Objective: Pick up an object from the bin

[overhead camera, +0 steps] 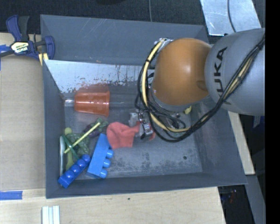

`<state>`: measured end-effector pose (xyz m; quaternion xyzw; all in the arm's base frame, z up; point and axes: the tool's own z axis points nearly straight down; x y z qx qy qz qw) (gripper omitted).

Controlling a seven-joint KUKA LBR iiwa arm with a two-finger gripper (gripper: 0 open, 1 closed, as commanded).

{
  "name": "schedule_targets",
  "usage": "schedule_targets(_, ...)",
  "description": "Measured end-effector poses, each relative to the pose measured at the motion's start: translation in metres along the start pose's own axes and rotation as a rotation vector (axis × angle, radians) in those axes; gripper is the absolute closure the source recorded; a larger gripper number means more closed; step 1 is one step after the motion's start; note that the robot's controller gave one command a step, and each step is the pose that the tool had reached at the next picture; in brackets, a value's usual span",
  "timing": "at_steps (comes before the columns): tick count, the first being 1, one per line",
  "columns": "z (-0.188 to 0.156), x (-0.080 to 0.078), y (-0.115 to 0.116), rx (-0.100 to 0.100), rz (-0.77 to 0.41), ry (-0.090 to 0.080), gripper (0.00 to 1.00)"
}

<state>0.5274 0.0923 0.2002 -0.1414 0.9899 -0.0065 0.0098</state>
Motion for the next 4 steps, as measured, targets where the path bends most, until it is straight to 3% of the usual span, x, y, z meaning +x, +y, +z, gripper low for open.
schedule_targets(1,0.056,-0.021,-0.04,0.001,-0.128,-0.004,1.0)
schedule_targets(2,0.068,-0.014,-0.045,-0.001,-0.197,0.017,1.0)
schedule_targets(3,0.031,0.014,-0.039,0.001,-0.279,0.003,1.0)
schedule_targets(4,-0.037,0.008,-0.04,-0.002,-0.523,0.005,1.0)
